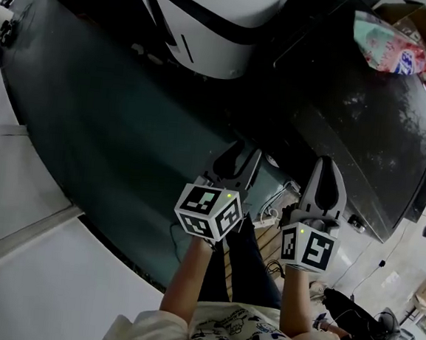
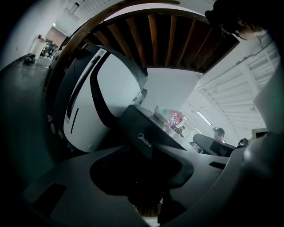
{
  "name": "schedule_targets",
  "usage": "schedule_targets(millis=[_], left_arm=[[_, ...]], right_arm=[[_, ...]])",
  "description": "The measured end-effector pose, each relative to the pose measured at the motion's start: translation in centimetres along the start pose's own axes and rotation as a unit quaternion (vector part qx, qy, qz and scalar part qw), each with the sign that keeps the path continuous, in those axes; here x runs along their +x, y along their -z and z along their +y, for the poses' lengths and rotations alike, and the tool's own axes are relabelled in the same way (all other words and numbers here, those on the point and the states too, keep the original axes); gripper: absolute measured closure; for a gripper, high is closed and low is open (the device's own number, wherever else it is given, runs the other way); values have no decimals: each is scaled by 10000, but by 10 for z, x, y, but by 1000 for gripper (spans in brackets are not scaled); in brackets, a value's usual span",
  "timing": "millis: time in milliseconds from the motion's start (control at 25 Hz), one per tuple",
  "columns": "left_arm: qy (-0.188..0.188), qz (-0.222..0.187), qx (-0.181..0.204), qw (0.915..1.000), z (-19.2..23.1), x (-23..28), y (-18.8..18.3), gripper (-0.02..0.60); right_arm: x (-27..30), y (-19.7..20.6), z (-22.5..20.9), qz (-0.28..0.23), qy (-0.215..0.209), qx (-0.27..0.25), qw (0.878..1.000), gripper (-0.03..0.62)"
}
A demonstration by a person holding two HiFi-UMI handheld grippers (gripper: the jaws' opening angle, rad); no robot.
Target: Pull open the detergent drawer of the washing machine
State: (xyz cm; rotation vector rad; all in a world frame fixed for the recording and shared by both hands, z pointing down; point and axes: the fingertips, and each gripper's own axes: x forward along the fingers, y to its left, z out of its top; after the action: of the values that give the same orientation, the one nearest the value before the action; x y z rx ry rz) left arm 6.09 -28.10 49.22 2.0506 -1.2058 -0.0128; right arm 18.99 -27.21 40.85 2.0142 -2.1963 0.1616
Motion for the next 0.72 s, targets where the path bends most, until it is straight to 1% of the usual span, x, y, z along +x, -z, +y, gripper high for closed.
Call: schedule_targets(millis=[80, 200, 400, 600, 720], left_arm=[[72, 8, -185, 9998, 4, 10, 5, 417], [241, -88, -516, 9983, 7, 22, 10, 417], [660, -207, -919, 9934, 4, 39, 19, 417], [1038, -212, -1330, 9854, 1, 54, 30, 397], [1229, -272, -1745, 9766, 3, 61, 35, 382]], right_arm=[[4, 6, -2, -1, 15, 6, 10000, 563], [9, 13, -4, -29, 54, -3, 10000, 563], [13, 20, -8, -88, 95, -3, 9999, 563], [16, 24, -10, -145, 109, -59, 9998, 563], [16, 27, -13, -153, 137, -42, 9998, 563]])
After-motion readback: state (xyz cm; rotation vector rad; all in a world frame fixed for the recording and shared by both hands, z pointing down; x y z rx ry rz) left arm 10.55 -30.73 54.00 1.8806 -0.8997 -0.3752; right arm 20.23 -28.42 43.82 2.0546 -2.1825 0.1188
